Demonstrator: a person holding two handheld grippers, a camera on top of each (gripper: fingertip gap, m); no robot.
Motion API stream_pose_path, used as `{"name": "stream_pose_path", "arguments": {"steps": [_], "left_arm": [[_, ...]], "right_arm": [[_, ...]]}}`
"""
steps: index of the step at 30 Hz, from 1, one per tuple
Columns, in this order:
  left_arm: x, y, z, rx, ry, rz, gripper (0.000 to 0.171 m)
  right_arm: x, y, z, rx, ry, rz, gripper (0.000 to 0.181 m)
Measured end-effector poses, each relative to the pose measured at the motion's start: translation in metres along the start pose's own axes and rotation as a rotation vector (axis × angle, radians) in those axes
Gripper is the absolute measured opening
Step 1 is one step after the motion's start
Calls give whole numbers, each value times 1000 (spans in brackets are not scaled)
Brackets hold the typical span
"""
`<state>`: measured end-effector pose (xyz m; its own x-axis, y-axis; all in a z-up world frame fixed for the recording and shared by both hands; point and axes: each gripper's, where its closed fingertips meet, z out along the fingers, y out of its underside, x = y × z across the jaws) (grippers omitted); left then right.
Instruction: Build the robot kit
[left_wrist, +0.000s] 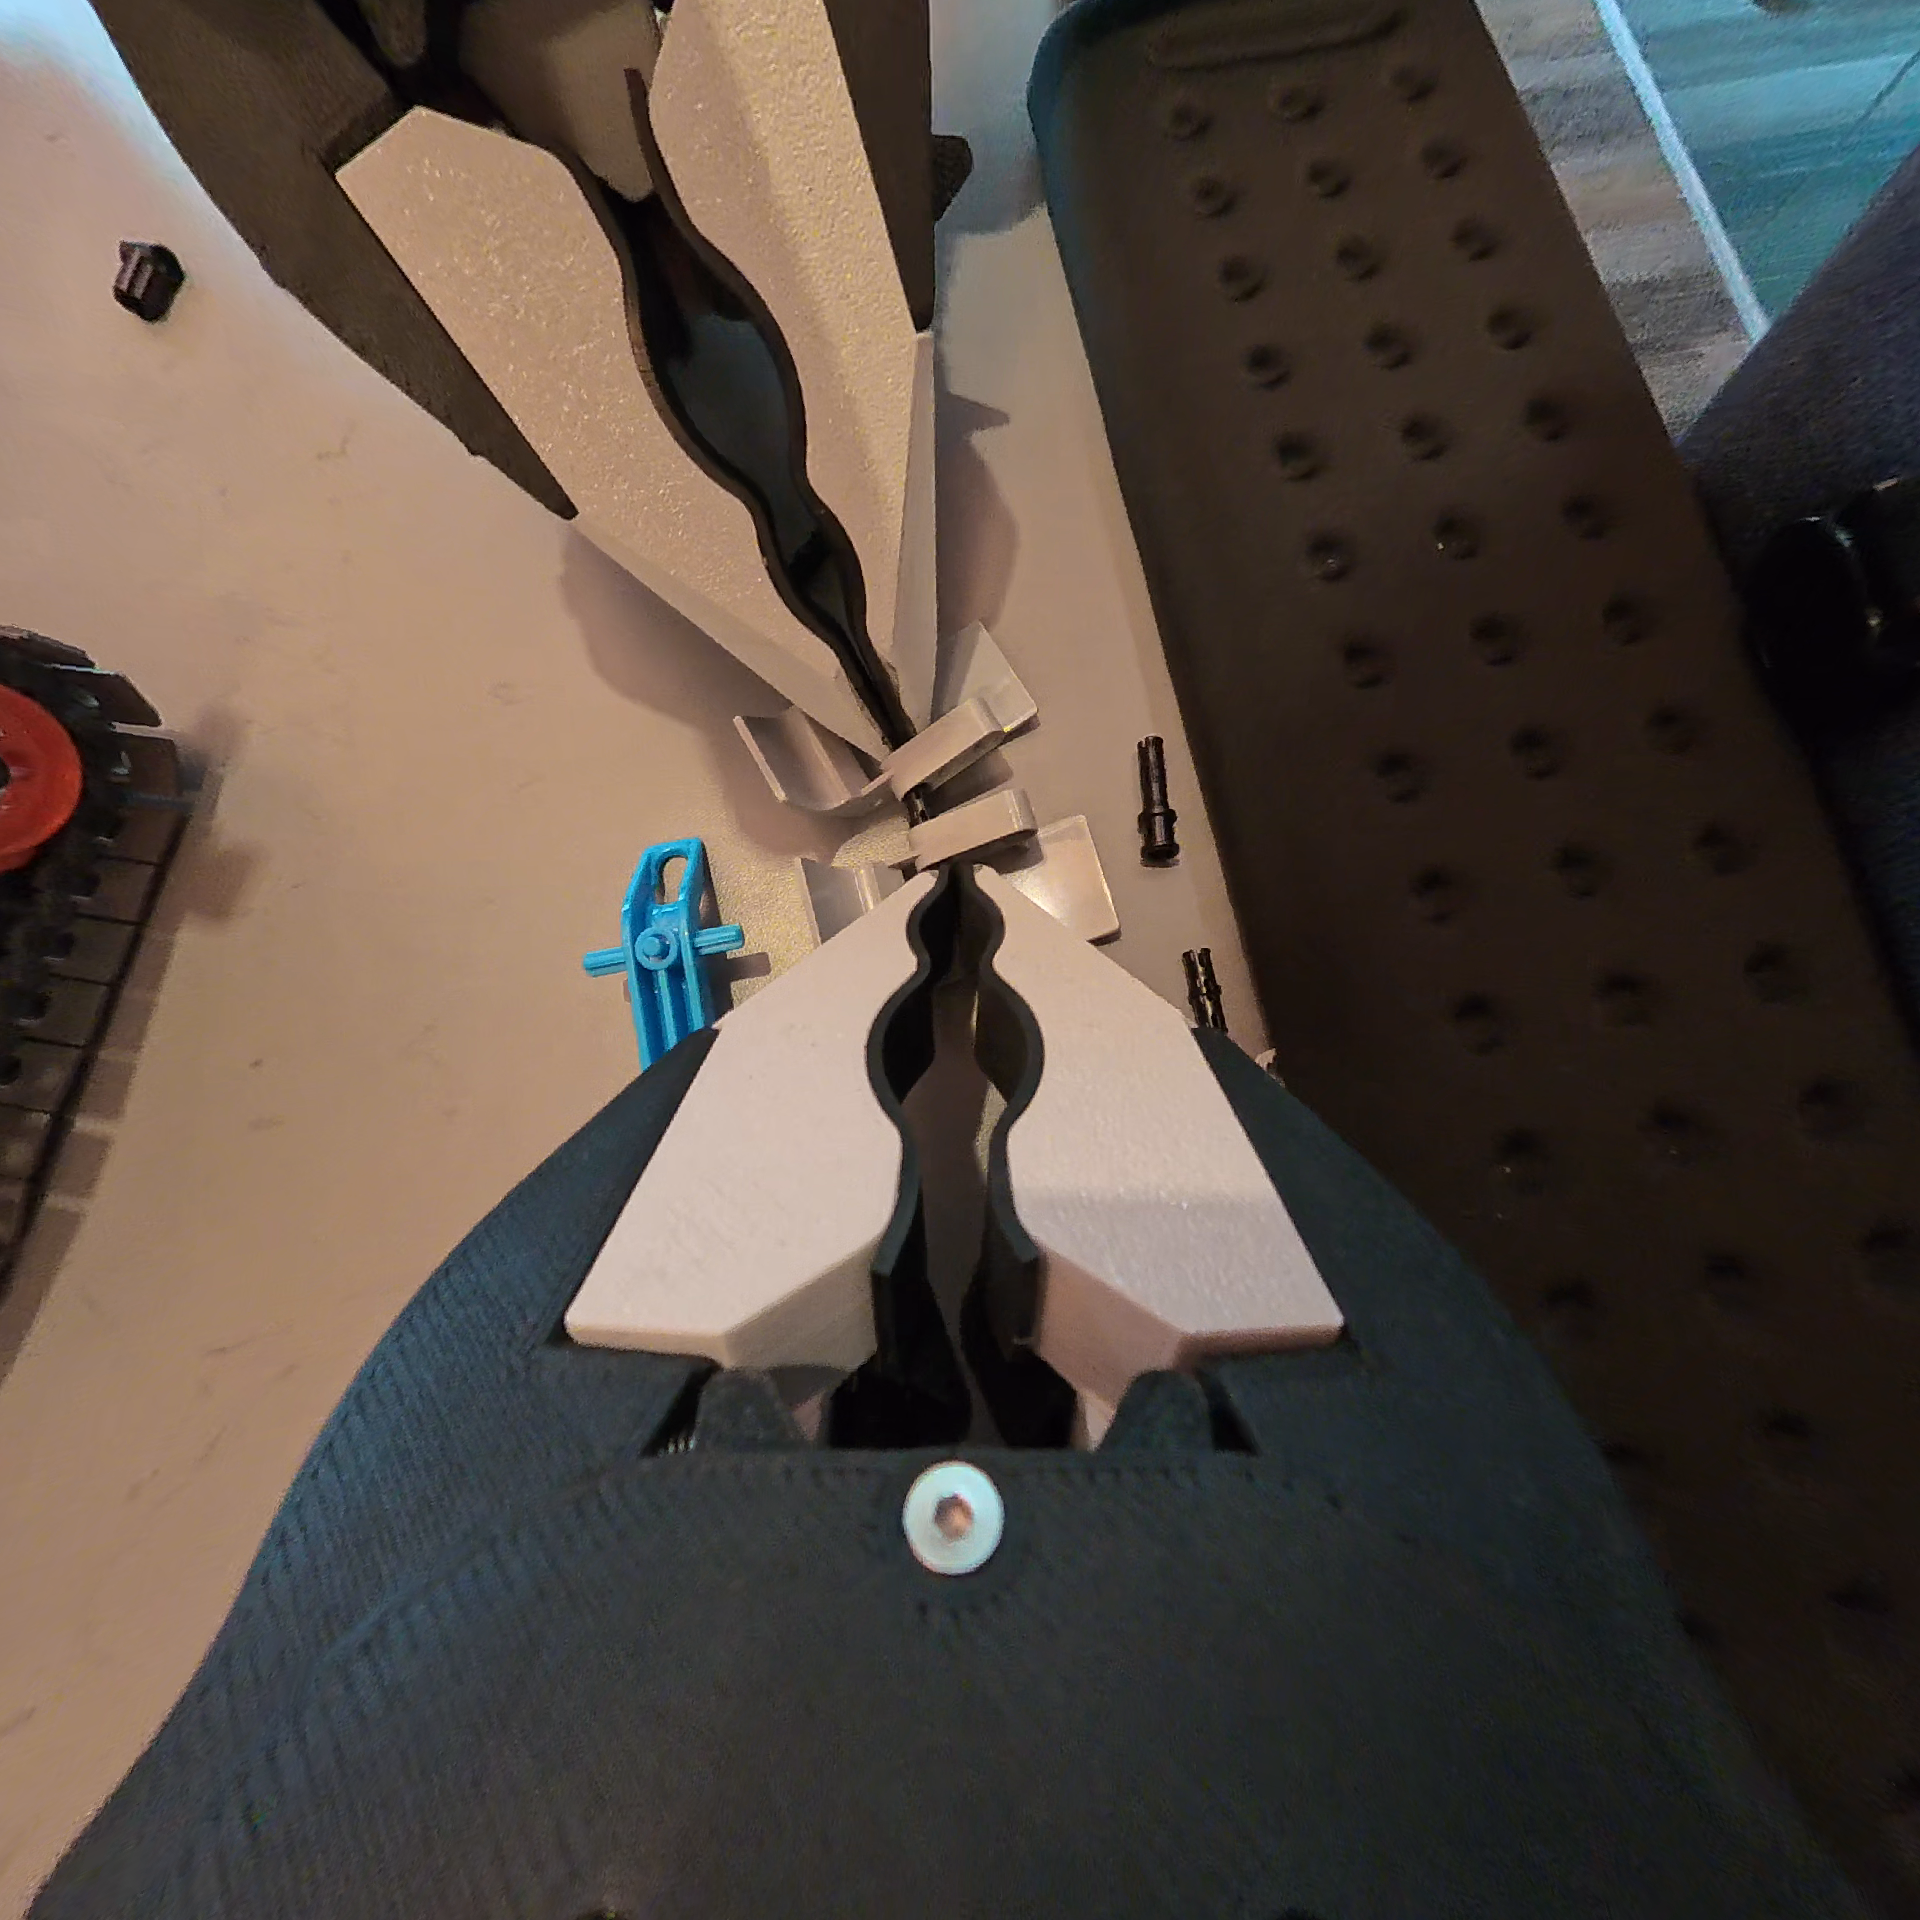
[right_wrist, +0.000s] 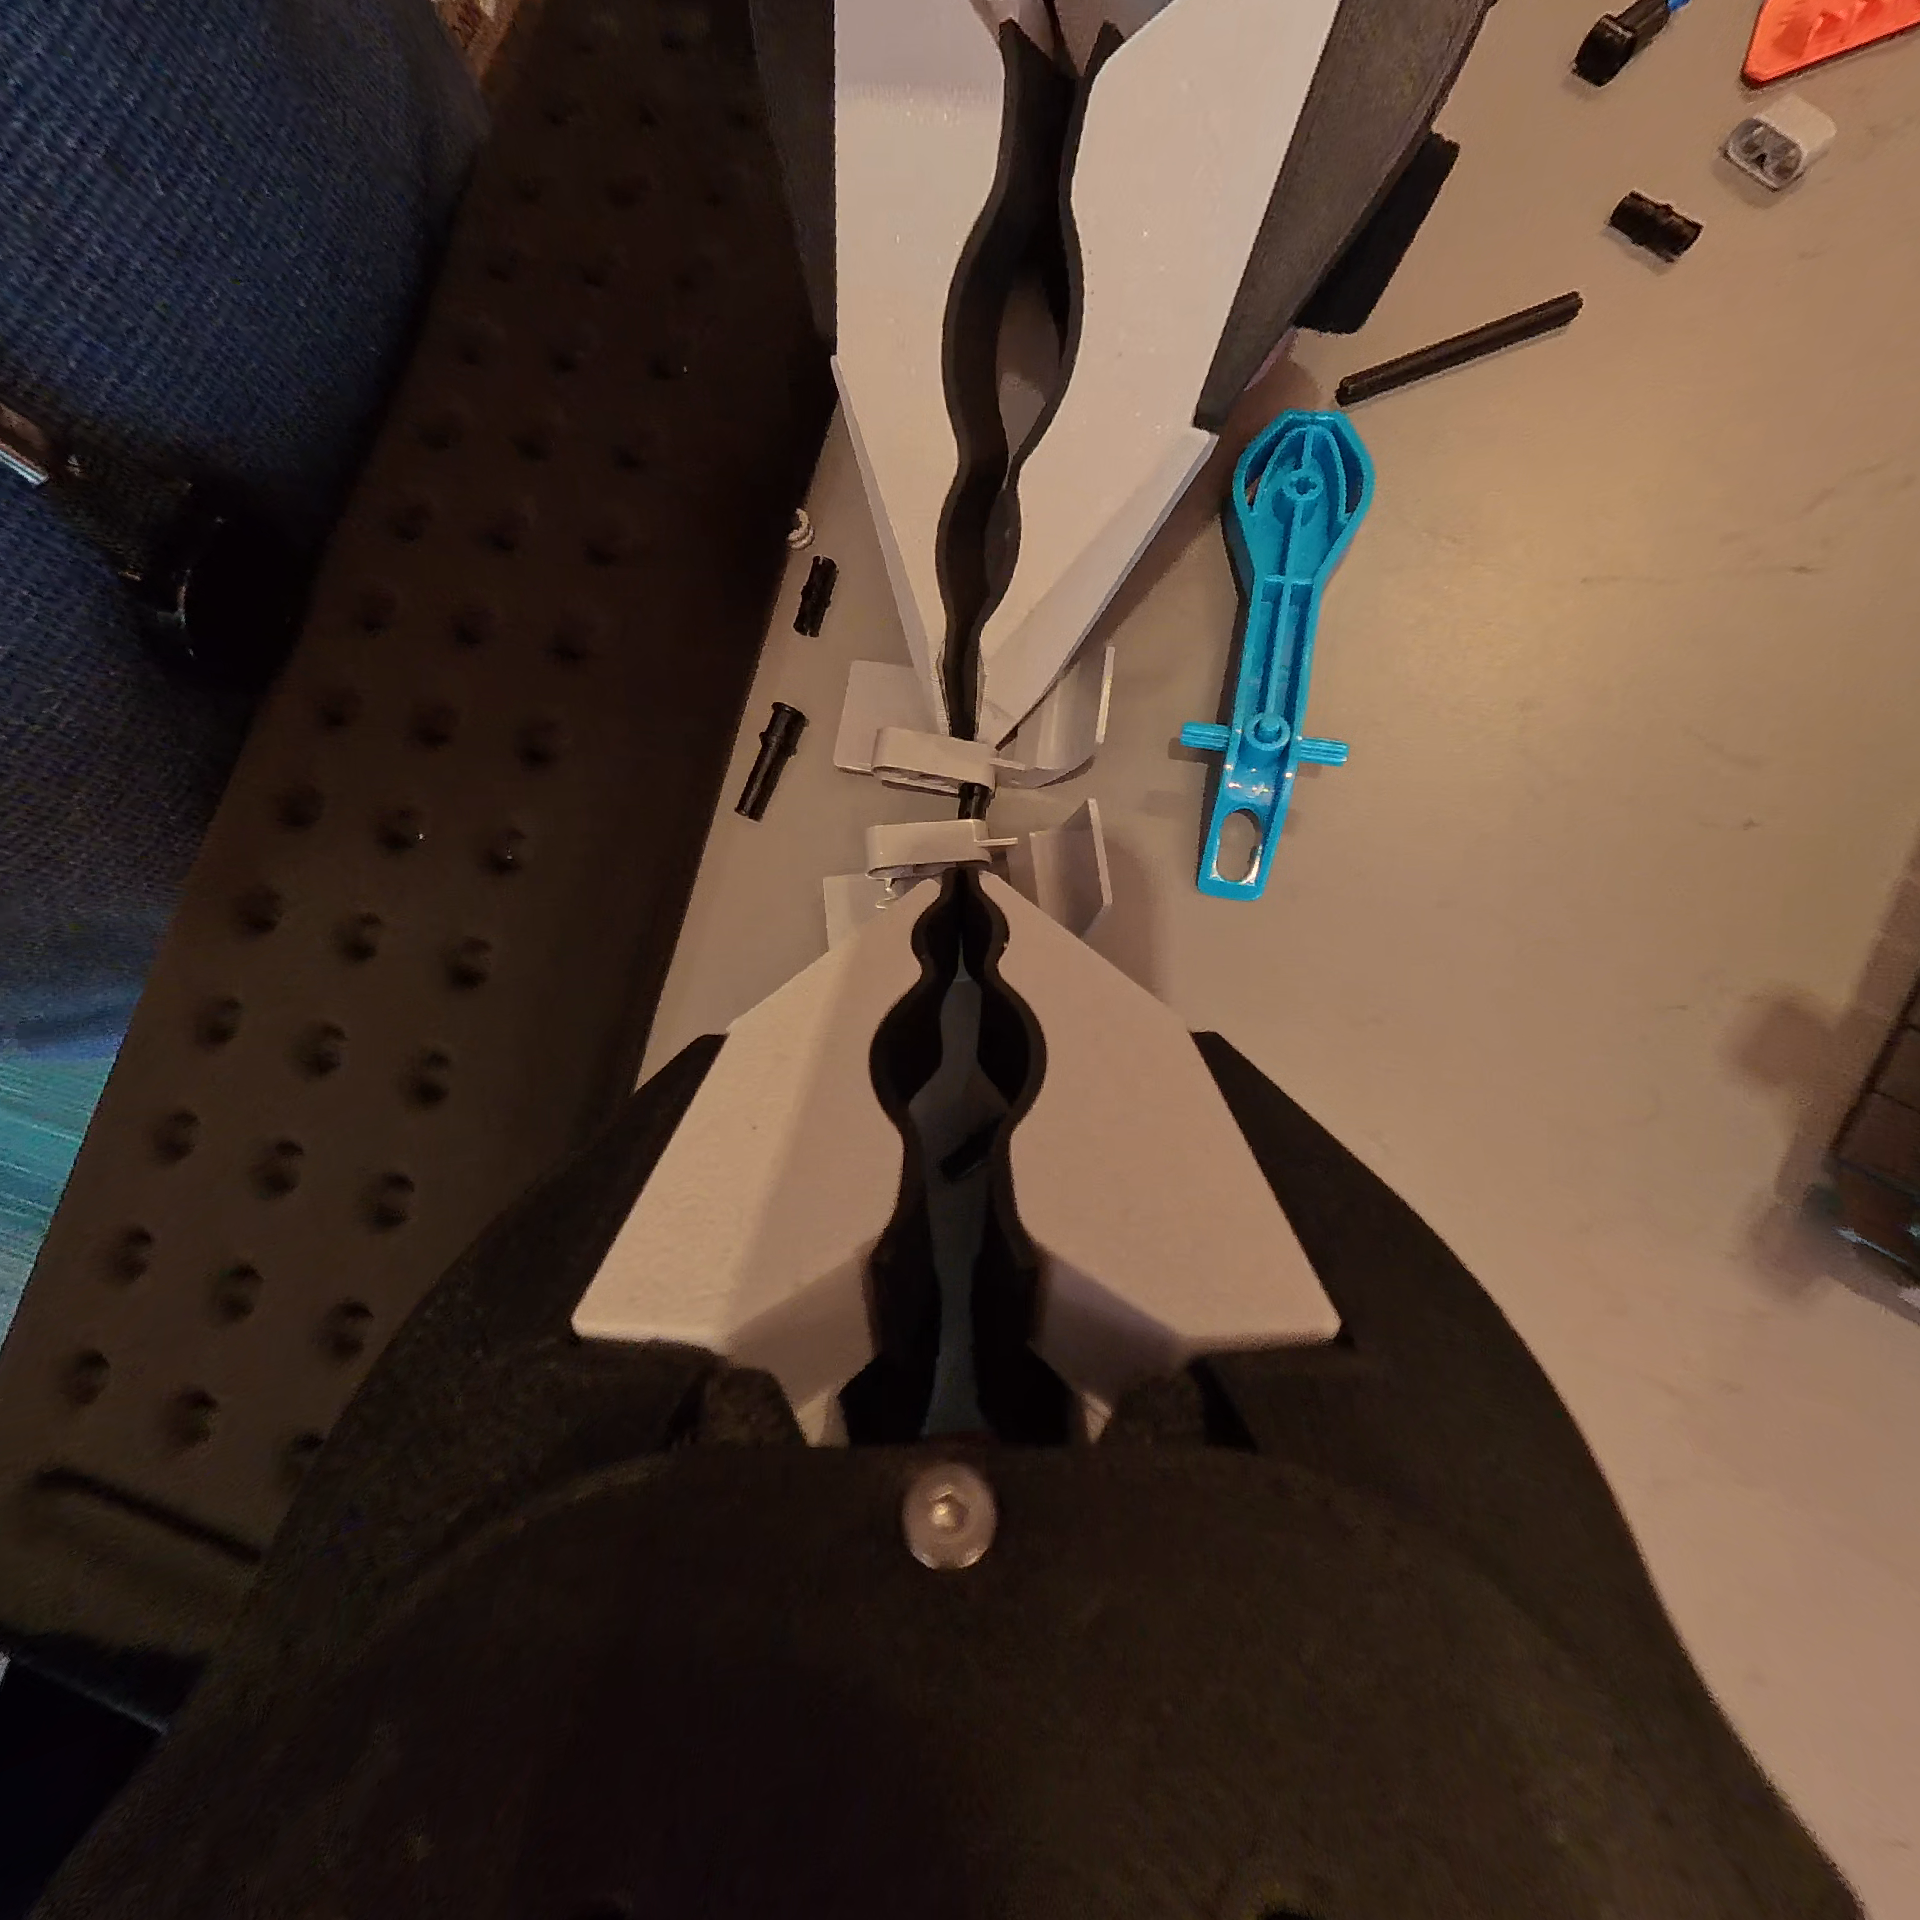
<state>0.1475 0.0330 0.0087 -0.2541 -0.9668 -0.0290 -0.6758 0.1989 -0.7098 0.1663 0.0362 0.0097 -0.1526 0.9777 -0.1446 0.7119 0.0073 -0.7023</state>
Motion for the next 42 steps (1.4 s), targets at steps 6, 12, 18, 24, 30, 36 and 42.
{"name": "stream_pose_path", "arguments": {"steps": [6,12,18,24,30,36,42], "left_arm": [[0,-1,1,16,-25,2,0],[0,-2,2,18,-43,22,0],[0,-3,3,19,-39,34,0],[0,-1,1,9,-42,34,0],[-2,2,-4,-12,-66,41,5],[-10,7,-10,-17,-95,4,12],[-10,3,-13,17,-92,-27,15]], "right_arm": [[-2,-1,1,4,51,36,0],[-2,-3,4,28,118,74,0],[-2,-4,4,19,138,79,0],[0,-6,-5,47,199,101,6],[-3,3,-34,75,287,160,10],[1,36,-54,-29,449,273,20],[3,37,-39,-15,467,300,19]]}}
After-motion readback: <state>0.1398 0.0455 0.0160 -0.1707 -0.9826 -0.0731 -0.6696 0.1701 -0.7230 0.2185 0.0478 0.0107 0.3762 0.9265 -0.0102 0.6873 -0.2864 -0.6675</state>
